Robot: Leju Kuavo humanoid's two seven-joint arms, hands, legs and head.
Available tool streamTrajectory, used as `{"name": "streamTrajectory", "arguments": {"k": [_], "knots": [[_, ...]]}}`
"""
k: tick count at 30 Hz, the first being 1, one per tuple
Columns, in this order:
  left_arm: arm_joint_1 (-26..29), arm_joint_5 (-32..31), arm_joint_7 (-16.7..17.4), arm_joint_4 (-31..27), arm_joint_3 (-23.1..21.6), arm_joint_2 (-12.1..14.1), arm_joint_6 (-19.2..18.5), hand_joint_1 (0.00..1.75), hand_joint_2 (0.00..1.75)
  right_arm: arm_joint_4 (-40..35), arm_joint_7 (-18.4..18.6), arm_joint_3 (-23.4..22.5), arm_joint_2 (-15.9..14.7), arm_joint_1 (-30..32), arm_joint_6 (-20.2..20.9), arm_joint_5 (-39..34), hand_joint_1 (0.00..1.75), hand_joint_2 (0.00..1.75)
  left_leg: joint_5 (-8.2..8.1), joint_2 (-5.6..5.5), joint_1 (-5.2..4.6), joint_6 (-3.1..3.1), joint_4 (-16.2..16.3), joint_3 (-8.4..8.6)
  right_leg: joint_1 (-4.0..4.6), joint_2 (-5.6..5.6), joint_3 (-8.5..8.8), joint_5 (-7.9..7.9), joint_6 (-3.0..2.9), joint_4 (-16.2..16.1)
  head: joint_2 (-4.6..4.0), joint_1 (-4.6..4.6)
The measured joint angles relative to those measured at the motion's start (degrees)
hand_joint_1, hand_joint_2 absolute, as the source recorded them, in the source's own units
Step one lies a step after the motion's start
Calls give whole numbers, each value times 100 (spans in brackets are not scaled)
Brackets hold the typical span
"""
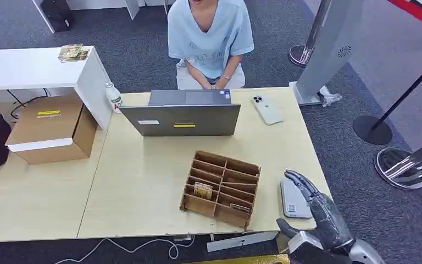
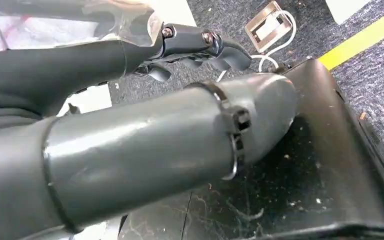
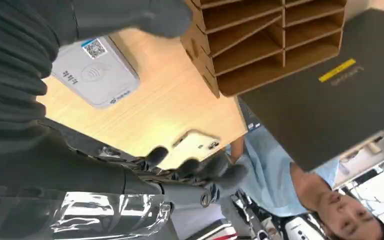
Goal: Pass the card to the sensor for recognition and then transmit it.
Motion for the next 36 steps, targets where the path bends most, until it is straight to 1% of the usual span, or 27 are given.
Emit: {"name": "streamTrajectory", "arguments": {"k": [2, 4, 5, 6, 7, 8, 10, 11, 14, 15, 17, 19, 20, 22, 23, 24, 25, 26, 28, 30, 34, 35, 36], "knots": [[2, 0, 0, 0, 0, 0, 11, 0, 0, 24, 33, 107, -102, -13, 9, 57, 140, 175, 0, 0, 1, 0, 0, -1, 1, 0, 0, 0, 0, 0, 0, 0], [2, 0, 0, 0, -2, -2, 20, 0, 0, 81, 105, 241, -162, -101, 28, 175, 141, 175, 0, 1, 1, 0, 0, -1, 1, 1, 0, 0, 0, 1, 0, 0], [2, 0, 0, 0, -4, -2, 20, 0, 0, 123, 155, 300, -177, -161, 44, 243, 157, 175, 0, 1, 1, 0, 0, 0, 1, 2, 0, 0, 0, 1, 0, -2], [2, 0, 0, 0, -9, -2, 22, 0, 0, 179, 218, 369, -181, -217, 63, 323, 157, 175, 0, 3, 1, 0, 0, 3, 1, 2, 0, 0, 0, 1, 0, 0], [2, 0, 0, 0, -9, -4, 24, 0, 0, 238, 277, 437, -186, -280, 76, 417, 155, 175, 1, 2, 1, 0, 0, 3, 1, 1, -1, 0, 0, 1, 0, 0], [2, 0, 0, 0, -11, -4, 24, 0, 0, 293, 328, 512, -186, -338, 85, 508, 147, 175, 1, 1, 1, -1, 0, 3, 1, 0, 0, 0, 0, 1, 0, 0], [2, 0, 4, 0, -15, -7, 24, 0, 0, 408, 424, 673, -186, -428, 79, 662, 147, 175, 2, 1, 1, -1, 0, 3, 1, 0, 0, 0, 0, 1, 0, -2], [2, 0, 7, 0, -15, -7, 22, 0, 0, 455, 464, 728, -186, -458, 61, 739, 141, 175, 2, 1, 1, -1, 0, 2, 1, 0, 0, 0, 0, 1, 0, 0], [2, 0, 15, 0, -15, -9, 20, 0, 0, 592, 620, 902, -172, -542, -4, 1007, 133, 175, 2, 1, 1, -1, 0, 2, 1, 1, -1, 0, 0, 1, 0, 0], [2, 2, 15, 0, -13, -9, 20, 0, 0, 616, 654, 947, -161, -556, -18, 1067, 134, 175, 2, 1, 1, -1, 0, 2, 1, 0, -1, 0, 0, 0, 0, 0], [2, 0, 15, 0, -13, -9, 17, 0, 0, 665, 741, 1062, -127, -568, -42, 1205, 133, 175, 1, 0, 1, -1, 0, 2, 1, 0, -1, 0, 0, 0, 0, 0], [2, 0, 15, 0, -15, -9, 13, 0, 0, 704, 811, 1167, -100, -565, -72, 1318, 127, 175, 1, 1, 1, -1, 0, 2, 1, 0, -2, -1, 0, 0, 0, 0], [2, 2, 15, 0, -15, -11, 7, 0, 0, 726, 837, 1219, -85, -563, -89, 1368, 117, 175, 1, 1, 1, -1, 0, 2, 1, 1, -2, -1, 0, 0, 0, 0], [2, 2, 15, 0, -13, -11, -7, 0, 0, 763, 857, 1314, -61, -561, -109, 1416, 117, 175, 0, 1, 1, -1, 0, 1, 1, 1, -2, -1, 0, 0, 0, 0], [1, 2, 15, 0, -13, -11, -13, 0, 0, 780, 866, 1351, -48, -562, -125, 1441, 108, 175, 0, 1, 1, -1, 0, 1, 1, 1, -2, -1, 0, 0, 0, 0], [1, 2, 15, 0, -15, -11, -22, 0, 0, 804, 872, 1392, -35, -562, -144, 1460, 91, 175, 0, 1, 1, -1, 0, 1, 1, 1, -2, -1, 0, 0, 0, 0], [1, 2, 15, 0, -15, -11, -26, 0, 0, 822, 870, 1414, -22, -562, -146, 1467, 91, 175, 0, 1, 1, -1, -1, 1, 1, 1, -2, -1, 0, 0, 0, 0], [1, 2, 15, 0, -15, -11, -28, 0, 0, 842, 872, 1434, -6, -565, -146, 1469, 86, 175, 0, 1, 1, -1, -1, -1, 1, 0, -2, -1, 0, 0, 0, 0], [1, 2, 15, 0, -13, -11, -35, 0, 0, 874, 872, 1482, 31, -583, -142, 1473, 86, 175, 0, 1, 1, -1, -1, -3, 1, 1, -2, -1, 0, 0, 0, 0], [1, 2, 15, 0, -13, -11, -37, 0, 0, 896, 900, 1519, 79, -604, -133, 1480, 94, 175, 1, 1, 1, -1, -1, 0, 1, 0, -2, -1, 0, 0, 0, 0], [1, 2, 4, 0, -15, -11, -50, 0, 0, 916, 962, 1558, 182, -635, -127, 1574, 96, 175, 1, 1, 1, -1, -1, 0, 1, 0, -2, -1, 0, 1, 0, 0], [0, 2, 2, 0, -13, -11, -55, 0, 0, 918, 977, 1563, 210, -641, -114, 1600, 101, 175, 1, 1, 1, -1, -1, 0, 1, 0, -2, -1, 0, 0, 0, 0], [0, 2, -2, 0, -15, -11, -59, 0, 0, 918, 984, 1565, 232, -649, -103, 1626, 98, 175, 1, 1, 1, -1, 0, 1, 1, 0, -2, -1, 0, 0, 0, 0]]}}
